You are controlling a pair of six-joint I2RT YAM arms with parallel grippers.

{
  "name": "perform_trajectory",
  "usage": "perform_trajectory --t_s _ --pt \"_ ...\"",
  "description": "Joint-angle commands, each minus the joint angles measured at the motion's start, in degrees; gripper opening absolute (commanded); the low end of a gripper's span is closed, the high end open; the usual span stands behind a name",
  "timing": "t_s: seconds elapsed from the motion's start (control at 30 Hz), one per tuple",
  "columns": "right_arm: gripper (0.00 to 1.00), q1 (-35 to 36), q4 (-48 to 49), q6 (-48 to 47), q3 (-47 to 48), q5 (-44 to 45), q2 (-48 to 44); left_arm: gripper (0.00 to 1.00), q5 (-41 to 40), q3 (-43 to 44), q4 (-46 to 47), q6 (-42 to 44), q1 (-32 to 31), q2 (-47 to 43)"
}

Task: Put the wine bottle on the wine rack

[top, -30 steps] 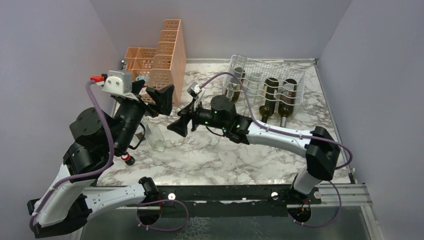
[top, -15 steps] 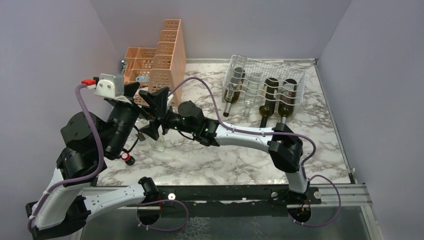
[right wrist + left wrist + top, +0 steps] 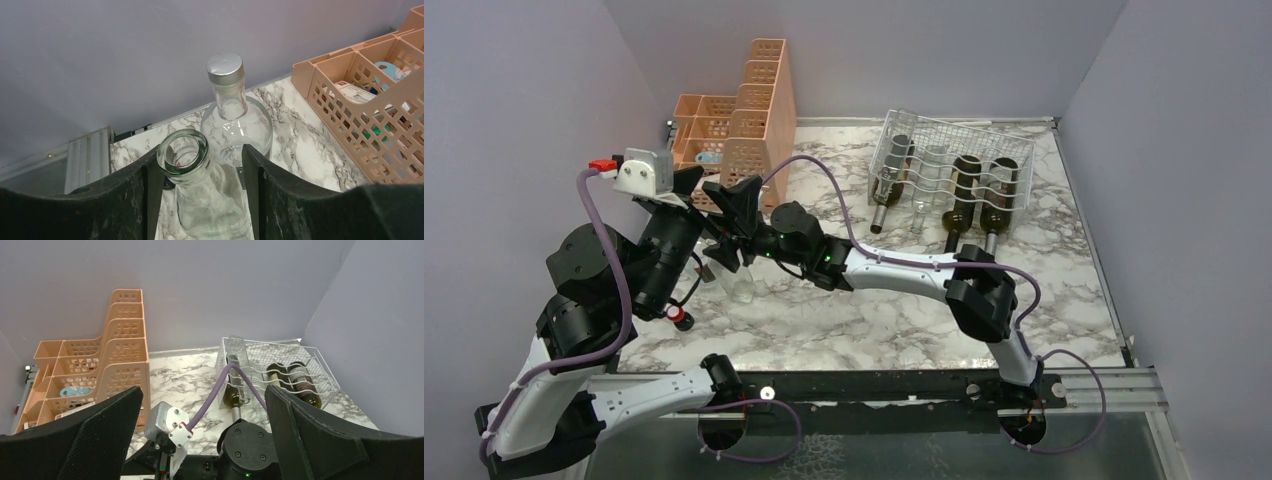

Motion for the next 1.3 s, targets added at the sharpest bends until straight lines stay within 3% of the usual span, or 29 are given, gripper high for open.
perform_trajectory --t_s 0.0,0.13,0.23,0.33,0.6,1.03,1.27 --pt "0.57 0.3 0.0 -0.8 2.5 1.4 2.6 0.99 0.2 0.8 -0.3 -0.6 -0.1 -0.6" --pt "0.41 0.3 0.1 -0.6 3.0 1.4 3.5 0.99 0.2 0.8 -0.3 -0.6 -0.1 -0.6" --pt "0.21 0.7 1.4 -2.2 2.3 3.4 2.9 0.99 0.2 0.8 -0.3 -0.7 -0.1 -0.6" --pt "0.12 1.2 4.8 -4.4 -1.5 7.1 0.6 0.99 0.2 0.8 -0.5 -0.8 -0.1 -0.7" --pt "0.06 1.2 13.2 -8.1 -16.2 19.9 -13.7 0.99 -2.2 0.7 -0.6 -1.3 -0.1 2.0" --pt "0.02 1.2 1.8 -3.1 -32.9 44.7 -37.7 0.99 1.4 -8.3 2.4 -3.9 -0.1 4.8" --pt "0.01 1.2 -5.1 0.2 -37.9 50.4 -48.0 0.99 3.6 -16.6 8.4 -5.0 -0.1 4.1"
